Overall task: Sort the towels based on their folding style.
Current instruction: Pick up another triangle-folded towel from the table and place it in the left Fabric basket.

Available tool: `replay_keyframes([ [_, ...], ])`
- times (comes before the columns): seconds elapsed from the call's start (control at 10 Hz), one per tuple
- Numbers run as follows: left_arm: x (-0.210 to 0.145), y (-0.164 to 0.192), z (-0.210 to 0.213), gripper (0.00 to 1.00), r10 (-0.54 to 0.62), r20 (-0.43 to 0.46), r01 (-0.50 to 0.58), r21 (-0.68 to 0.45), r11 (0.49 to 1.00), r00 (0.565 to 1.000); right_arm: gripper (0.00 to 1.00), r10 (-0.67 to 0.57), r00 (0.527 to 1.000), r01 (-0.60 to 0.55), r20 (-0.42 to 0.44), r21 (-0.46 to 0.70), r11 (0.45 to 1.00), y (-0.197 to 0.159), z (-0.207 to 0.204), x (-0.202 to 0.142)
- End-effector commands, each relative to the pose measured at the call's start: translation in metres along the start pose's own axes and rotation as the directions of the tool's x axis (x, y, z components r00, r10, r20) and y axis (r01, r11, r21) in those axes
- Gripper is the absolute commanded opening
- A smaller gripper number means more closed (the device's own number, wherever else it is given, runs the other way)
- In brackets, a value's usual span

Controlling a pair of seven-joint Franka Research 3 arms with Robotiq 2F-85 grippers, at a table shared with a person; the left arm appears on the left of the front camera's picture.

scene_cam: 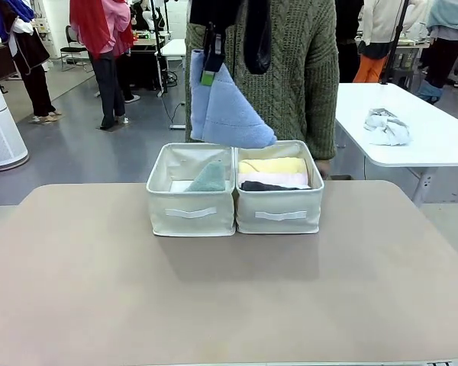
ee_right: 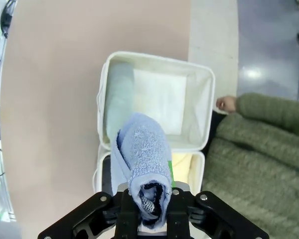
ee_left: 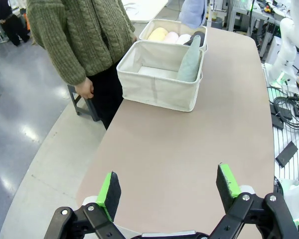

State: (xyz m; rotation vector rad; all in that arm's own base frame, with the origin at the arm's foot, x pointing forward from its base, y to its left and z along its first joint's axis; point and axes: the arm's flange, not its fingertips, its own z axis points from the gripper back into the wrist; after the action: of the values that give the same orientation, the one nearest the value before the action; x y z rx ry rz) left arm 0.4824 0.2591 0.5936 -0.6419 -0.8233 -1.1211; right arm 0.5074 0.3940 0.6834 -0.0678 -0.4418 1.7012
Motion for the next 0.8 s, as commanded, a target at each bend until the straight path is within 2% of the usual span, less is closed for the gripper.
replay_keyframes([
  [0.0, 0.0, -0.002, 0.001, 1.0, 0.001, -0.002, -0.001, 0.004, 1.0, 1.0, 0.18, 0.051, 0.998, -0.052, 0.019, 0.006, 0.999, -0.041, -0.007, 0.021],
  [0.5, 0.0, -0.002, 0.001, 1.0, 0.001, -0.002, -0.001, 0.004, 1.0, 1.0, 0.18, -0.003, 0.999, 0.0, 0.051, 0.047, 0.999, -0.086, -0.044, 0.034],
  [0.7, 0.0, -0.002, 0.001, 1.0, 0.001, -0.002, -0.001, 0.004, 1.0, 1.0, 0.18, -0.036, 0.999, 0.034, 0.014, 0.096, 0.995, -0.091, -0.068, 0.043],
])
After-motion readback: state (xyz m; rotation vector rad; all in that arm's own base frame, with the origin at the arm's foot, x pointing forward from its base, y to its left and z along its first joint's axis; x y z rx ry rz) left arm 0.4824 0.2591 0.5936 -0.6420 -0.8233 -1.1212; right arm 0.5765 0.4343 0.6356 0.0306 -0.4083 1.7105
